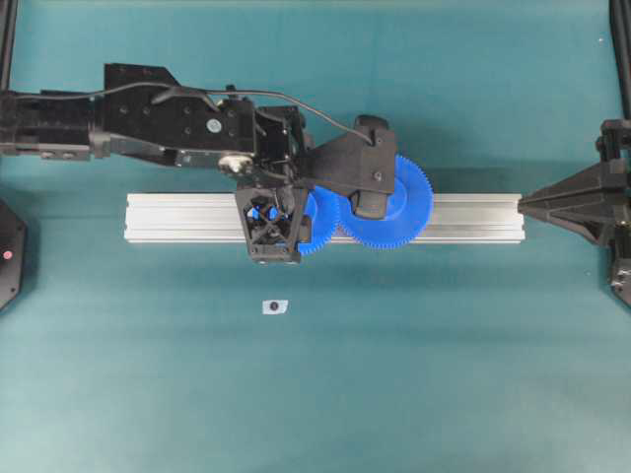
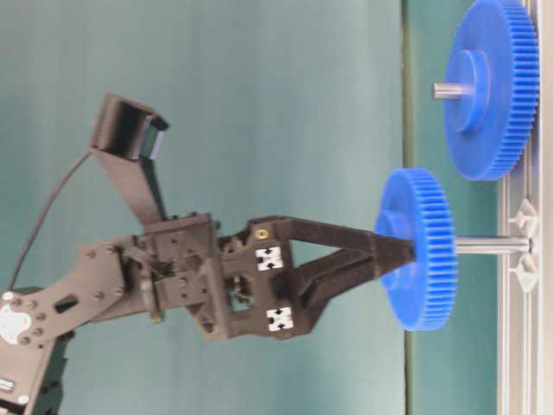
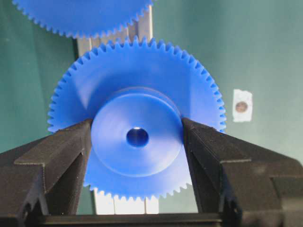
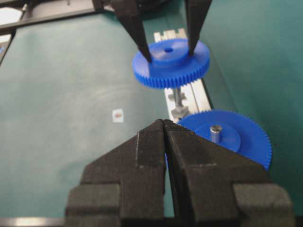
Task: Find the location of the shaft and insert the small gear.
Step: 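Align the gear's bore over the empty shaft beside the large gear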
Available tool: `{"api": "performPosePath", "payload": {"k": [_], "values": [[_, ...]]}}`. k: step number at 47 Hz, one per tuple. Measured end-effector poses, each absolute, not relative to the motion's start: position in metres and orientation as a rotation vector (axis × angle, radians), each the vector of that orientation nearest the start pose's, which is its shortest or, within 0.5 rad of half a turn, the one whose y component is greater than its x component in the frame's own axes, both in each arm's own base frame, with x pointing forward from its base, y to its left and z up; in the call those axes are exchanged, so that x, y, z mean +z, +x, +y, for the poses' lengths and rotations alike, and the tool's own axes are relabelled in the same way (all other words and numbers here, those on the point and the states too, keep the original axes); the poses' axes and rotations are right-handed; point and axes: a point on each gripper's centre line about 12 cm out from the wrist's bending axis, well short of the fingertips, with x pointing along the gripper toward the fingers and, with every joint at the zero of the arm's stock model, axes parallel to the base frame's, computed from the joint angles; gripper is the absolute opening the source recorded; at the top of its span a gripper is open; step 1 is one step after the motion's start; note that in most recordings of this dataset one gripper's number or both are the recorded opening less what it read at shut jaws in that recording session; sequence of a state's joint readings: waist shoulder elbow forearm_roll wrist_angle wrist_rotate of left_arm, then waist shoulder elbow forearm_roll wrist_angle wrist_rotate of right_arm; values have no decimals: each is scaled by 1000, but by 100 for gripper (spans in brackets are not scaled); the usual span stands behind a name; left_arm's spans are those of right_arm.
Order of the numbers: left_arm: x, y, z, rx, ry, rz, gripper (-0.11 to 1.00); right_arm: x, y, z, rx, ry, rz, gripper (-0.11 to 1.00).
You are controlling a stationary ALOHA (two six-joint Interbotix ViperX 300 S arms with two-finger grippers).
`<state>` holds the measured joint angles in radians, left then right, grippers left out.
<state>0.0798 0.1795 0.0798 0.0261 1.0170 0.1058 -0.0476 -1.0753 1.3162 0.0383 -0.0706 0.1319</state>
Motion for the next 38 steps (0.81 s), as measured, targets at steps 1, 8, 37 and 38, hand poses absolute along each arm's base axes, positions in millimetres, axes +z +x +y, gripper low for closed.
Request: {"api": "performPosePath", "payload": {"k": [1,8,37,38], "values": [[220,435,37,11,66,1281,63,230,172,-8,-64,172,166,5],[217,435,37,12,67,1265,63,231,172,-9,-64,172,164,5],[201,437,40,12,70,1273,63,230,172,-12,-83,174,166,5],[202,437,40,12,70,1272,63,230,172,-12,-84,172,166,5]]}}
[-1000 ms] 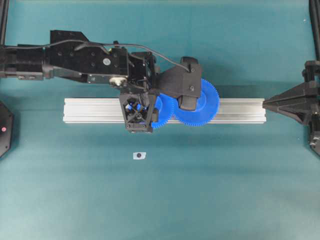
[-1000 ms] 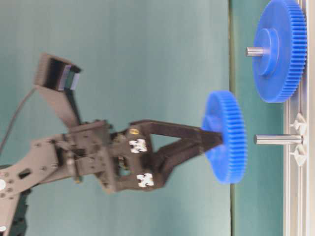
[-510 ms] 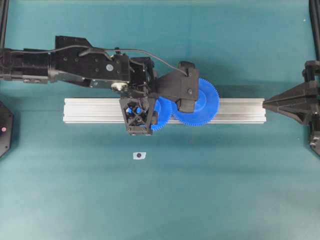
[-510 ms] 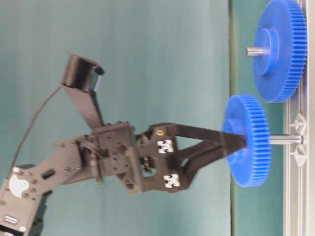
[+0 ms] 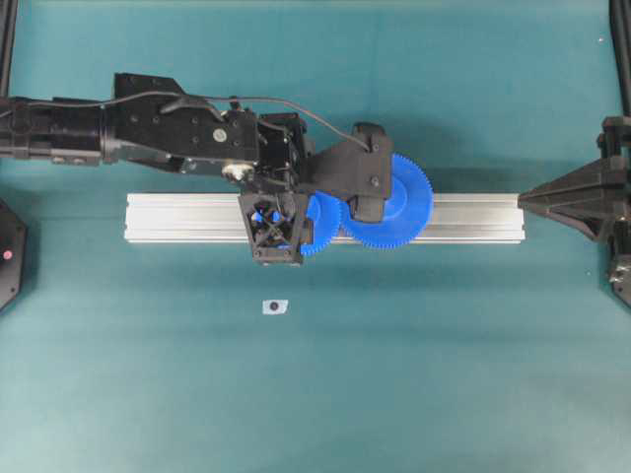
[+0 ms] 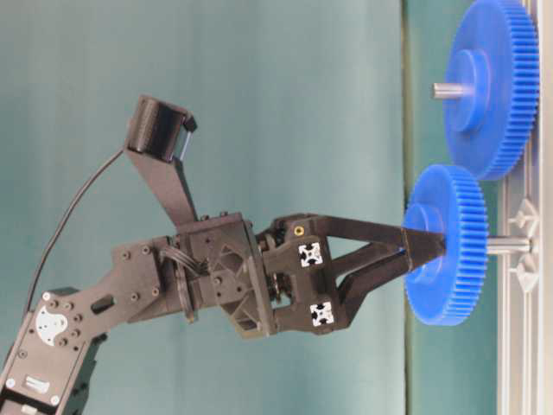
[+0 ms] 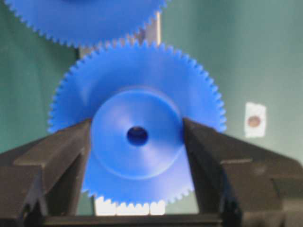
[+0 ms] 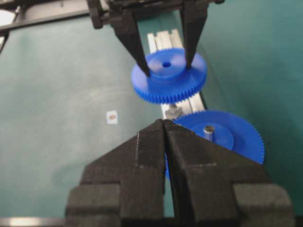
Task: Find the location of the shaft and insert the small gear.
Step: 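Align the gear's bore over the empty shaft beside the large gear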
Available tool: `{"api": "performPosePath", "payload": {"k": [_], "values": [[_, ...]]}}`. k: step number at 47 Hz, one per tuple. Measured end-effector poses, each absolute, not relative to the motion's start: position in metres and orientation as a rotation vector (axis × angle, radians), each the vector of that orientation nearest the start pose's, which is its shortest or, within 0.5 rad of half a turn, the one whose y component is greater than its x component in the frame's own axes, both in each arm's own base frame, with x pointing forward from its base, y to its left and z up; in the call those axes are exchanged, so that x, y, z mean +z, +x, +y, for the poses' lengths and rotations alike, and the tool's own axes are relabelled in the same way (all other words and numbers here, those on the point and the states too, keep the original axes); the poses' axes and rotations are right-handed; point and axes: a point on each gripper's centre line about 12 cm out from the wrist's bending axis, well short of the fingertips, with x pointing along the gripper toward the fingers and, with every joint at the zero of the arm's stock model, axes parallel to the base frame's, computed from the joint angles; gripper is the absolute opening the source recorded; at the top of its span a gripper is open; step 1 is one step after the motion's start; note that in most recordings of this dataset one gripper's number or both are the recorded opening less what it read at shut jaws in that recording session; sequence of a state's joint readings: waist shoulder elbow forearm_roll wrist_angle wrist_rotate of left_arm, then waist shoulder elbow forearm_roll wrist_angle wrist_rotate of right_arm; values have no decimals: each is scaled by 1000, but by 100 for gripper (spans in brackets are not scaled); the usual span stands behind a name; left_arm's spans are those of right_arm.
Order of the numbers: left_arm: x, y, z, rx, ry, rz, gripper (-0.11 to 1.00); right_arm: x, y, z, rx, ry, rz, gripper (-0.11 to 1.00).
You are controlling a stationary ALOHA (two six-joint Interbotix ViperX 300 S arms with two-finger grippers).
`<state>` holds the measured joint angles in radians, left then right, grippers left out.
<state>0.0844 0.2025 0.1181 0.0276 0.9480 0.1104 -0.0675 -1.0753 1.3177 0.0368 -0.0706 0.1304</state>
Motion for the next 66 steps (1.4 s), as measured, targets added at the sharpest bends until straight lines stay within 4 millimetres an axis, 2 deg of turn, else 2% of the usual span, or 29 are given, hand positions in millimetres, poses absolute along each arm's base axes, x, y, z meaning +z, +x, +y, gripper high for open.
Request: {"api": "performPosePath", "payload": {"k": [18,35,66], "values": [[202,434,52,28,56,1270,63,229,171,-12,-86,174,165,5],[198,425,52,23,58,1285,63,229,171,-12,-86,172,165,5],[204,443,55,-37,124,1345,63,229,171,-12,-88,195,164,5]]}}
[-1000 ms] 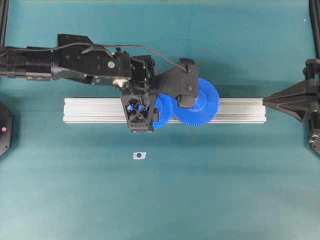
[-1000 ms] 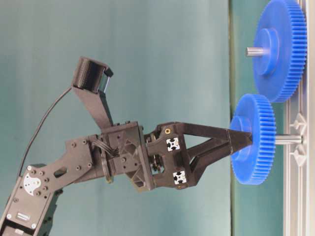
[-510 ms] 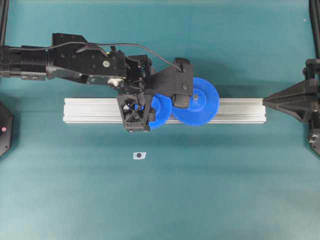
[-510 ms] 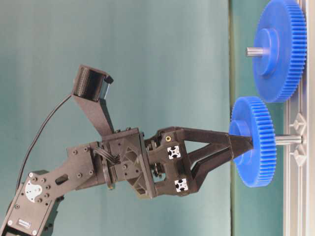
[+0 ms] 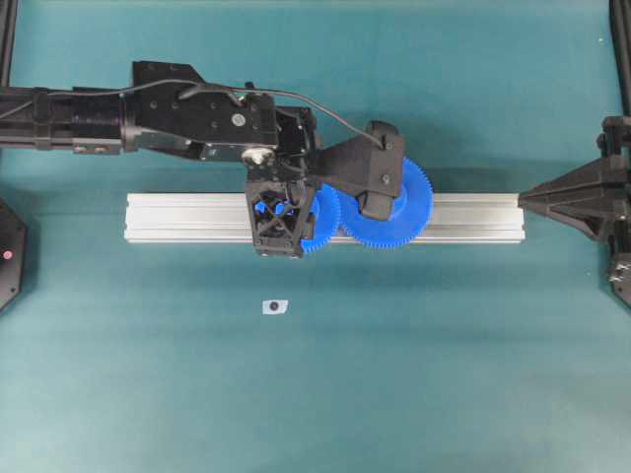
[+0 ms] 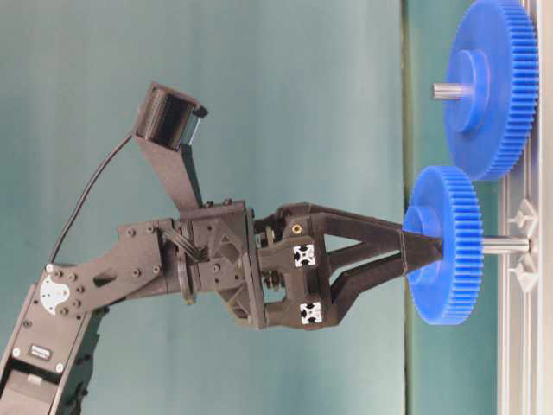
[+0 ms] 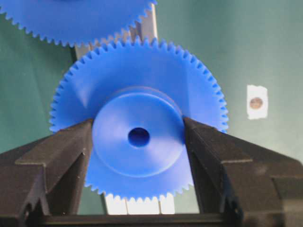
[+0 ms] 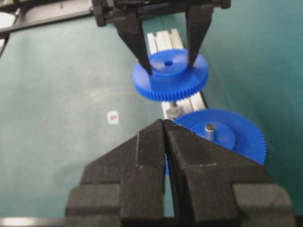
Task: Find the location of the shaft and insert the small gear.
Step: 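Align the gear's bore over the empty shaft beside the large gear, then lower the gear onto the shaft and open the left gripper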
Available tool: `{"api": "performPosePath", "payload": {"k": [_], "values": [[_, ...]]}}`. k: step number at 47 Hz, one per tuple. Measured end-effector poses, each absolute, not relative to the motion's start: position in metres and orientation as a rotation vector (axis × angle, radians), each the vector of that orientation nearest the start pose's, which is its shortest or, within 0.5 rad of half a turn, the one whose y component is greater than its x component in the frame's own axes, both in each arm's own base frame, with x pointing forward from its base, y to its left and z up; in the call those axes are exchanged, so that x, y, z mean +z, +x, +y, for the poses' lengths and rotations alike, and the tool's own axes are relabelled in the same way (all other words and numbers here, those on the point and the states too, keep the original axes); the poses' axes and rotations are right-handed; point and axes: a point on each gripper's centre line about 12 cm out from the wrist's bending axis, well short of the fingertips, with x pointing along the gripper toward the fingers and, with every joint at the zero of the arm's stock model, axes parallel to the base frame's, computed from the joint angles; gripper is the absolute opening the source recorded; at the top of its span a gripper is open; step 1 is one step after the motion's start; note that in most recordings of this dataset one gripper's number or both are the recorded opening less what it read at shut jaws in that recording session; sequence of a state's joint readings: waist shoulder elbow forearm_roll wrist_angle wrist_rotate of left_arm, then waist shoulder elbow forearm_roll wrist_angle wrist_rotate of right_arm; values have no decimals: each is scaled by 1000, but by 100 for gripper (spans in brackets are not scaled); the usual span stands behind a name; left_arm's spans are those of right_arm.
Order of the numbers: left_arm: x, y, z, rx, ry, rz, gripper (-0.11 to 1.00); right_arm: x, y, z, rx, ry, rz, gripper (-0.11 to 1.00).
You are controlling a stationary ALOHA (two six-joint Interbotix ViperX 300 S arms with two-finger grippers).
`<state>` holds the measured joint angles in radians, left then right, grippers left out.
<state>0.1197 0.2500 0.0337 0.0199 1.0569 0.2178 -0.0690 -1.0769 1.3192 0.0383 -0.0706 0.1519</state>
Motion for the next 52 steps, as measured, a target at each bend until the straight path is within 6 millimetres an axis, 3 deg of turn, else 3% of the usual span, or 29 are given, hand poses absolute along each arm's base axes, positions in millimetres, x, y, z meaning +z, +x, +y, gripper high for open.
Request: {"api": "performPosePath", "payload": {"k": [52], "values": [[205,446,55,-13,90,1340,63,230,171,-12,-88,200,161,5]]}}
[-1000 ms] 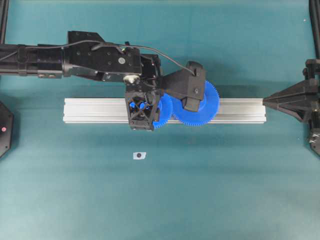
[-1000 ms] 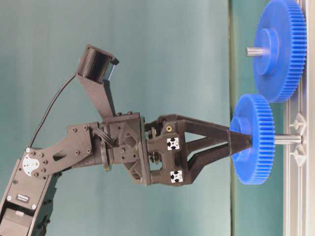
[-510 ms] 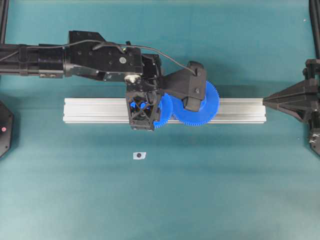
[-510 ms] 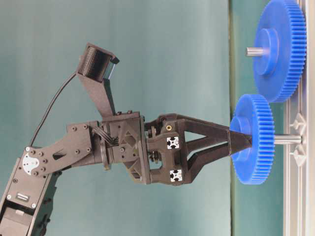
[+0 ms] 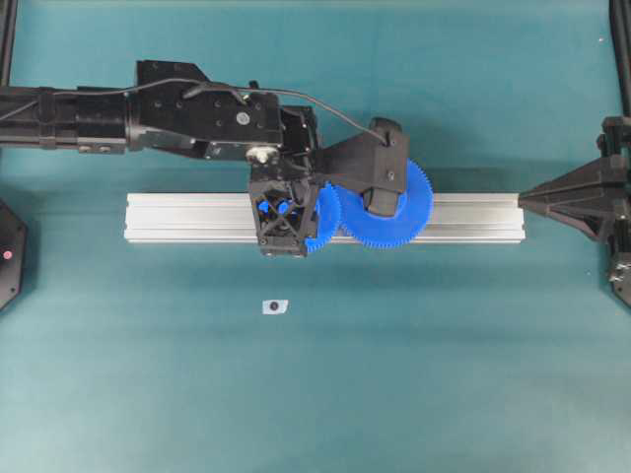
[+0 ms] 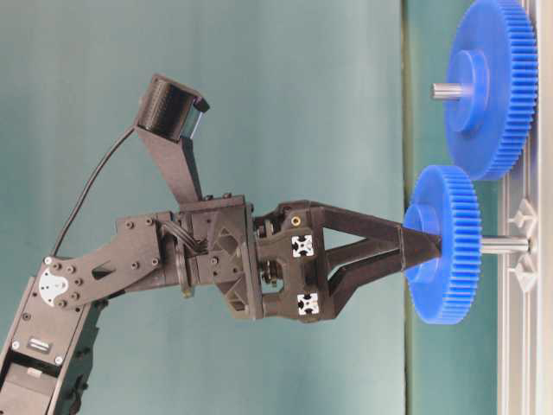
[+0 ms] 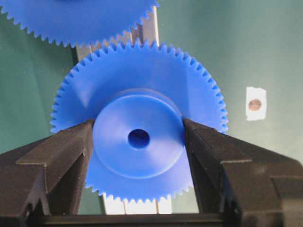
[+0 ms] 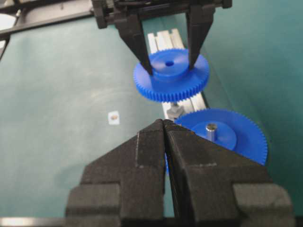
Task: Find the location of the shaft and insert the small gear.
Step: 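Lower the gear onto the shaft and open the left gripper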
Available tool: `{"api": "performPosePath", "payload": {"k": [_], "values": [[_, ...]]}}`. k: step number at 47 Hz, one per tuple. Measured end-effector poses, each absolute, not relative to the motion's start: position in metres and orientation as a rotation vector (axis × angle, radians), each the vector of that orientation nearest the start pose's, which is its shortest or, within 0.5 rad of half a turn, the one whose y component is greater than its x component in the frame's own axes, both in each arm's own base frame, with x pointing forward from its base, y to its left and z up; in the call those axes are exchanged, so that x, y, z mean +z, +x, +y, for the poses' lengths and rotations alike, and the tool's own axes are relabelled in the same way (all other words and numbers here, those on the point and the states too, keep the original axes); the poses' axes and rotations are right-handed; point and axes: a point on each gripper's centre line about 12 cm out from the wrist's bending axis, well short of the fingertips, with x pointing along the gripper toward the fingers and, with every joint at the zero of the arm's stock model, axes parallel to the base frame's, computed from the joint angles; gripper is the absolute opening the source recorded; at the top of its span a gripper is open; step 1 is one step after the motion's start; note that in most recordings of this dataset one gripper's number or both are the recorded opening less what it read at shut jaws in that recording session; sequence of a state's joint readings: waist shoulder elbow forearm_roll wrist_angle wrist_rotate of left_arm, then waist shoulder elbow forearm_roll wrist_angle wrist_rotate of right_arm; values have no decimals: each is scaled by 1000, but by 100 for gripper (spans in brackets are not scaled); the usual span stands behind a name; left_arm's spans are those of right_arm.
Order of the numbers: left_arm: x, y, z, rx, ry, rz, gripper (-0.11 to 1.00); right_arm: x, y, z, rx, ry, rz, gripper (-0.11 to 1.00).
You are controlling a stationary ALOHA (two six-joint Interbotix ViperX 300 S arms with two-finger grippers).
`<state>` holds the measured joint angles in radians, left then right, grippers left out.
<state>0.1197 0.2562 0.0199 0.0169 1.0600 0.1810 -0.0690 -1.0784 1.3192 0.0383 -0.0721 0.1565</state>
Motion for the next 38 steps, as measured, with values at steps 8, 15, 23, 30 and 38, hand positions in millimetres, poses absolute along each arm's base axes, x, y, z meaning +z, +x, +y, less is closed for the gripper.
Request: {"api": "performPosePath", "payload": {"k": [8,15,23,30,38], "values": [[206,447,56,6,70,1337,63,230,171,-12,-88,198,163,5],[206,447,56,28,38,1336,64,230,171,-12,-88,198,161,5],[210,451,56,51,16,1314,72,230,171,-12,-88,198,161,5],[219,457,60,61,14,1281,69,230,171,-12,-88,200,161,5],[220,456,68,80,3,1280,69,230,171,-12,-88,198,160,5]]}}
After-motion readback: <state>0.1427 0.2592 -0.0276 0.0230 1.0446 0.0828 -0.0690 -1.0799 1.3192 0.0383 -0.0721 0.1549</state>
